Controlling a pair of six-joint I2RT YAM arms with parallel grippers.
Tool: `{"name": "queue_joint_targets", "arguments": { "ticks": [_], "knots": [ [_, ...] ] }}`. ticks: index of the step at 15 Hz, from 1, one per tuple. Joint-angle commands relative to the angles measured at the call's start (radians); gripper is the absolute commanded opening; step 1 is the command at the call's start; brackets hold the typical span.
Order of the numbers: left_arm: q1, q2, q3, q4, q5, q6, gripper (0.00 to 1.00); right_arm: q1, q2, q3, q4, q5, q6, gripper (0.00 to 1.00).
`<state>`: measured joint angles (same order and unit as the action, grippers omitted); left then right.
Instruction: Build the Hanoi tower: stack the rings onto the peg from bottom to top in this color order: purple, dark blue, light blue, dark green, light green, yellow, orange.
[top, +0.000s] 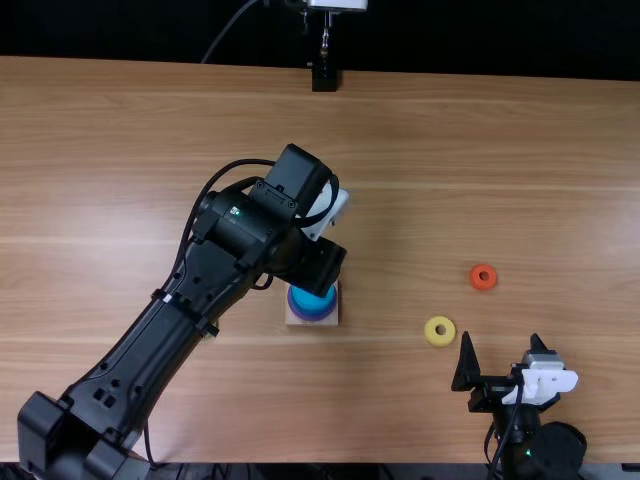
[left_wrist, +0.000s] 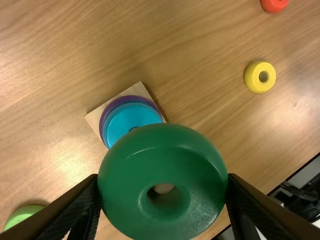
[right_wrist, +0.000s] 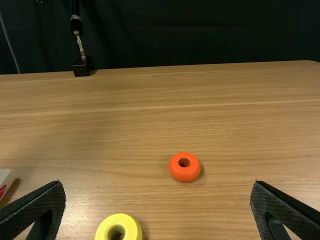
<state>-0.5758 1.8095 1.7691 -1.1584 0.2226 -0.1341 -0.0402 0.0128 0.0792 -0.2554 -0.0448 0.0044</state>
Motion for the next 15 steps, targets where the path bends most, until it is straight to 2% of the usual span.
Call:
{"name": "queue_joint_targets", "arguments": {
  "ticks": [1, 4, 6, 7, 8, 11, 13, 15],
  "knots": [
    [-0.001, 0.016, -0.033, -0.009, 0.004, 0.003, 1.00, -0.010, -0.013, -0.064, -0.073, -0.009, 0.003, 1.00],
    [0.001, 0.014, -0.028, -0.009, 0.009, 0.000, 1.00, -0.010, -0.013, -0.064, -0.073, -0.009, 0.003, 1.00],
    [0.007, 0.008, -0.003, -0.007, 0.008, 0.005, 1.00, -0.010, -0.013, -0.064, -0.073, -0.009, 0.003, 1.00],
    [0.014, 0.005, 0.032, -0.005, -0.002, 0.007, 1.00, -0.010, -0.013, -0.064, -0.073, -0.009, 0.003, 1.00],
    [0.036, 0.002, 0.056, 0.006, -0.002, 0.007, 1.00, -0.010, -0.013, -0.064, -0.073, -0.009, 0.003, 1.00],
    [0.134, -0.075, 0.050, 0.236, 0.000, 0.003, 1.00, -0.010, -0.013, -0.064, -0.073, -0.009, 0.003, 1.00],
    [0.205, -0.139, -0.056, 0.328, 0.006, 0.002, 1.00, -0.010, -0.013, -0.064, -0.073, -0.009, 0.003, 1.00],
    [0.266, -0.231, -0.171, 0.356, -0.004, 0.005, 1.00, -0.010, -0.013, -0.064, -0.073, -0.009, 0.003, 1.00]
  ]
}}
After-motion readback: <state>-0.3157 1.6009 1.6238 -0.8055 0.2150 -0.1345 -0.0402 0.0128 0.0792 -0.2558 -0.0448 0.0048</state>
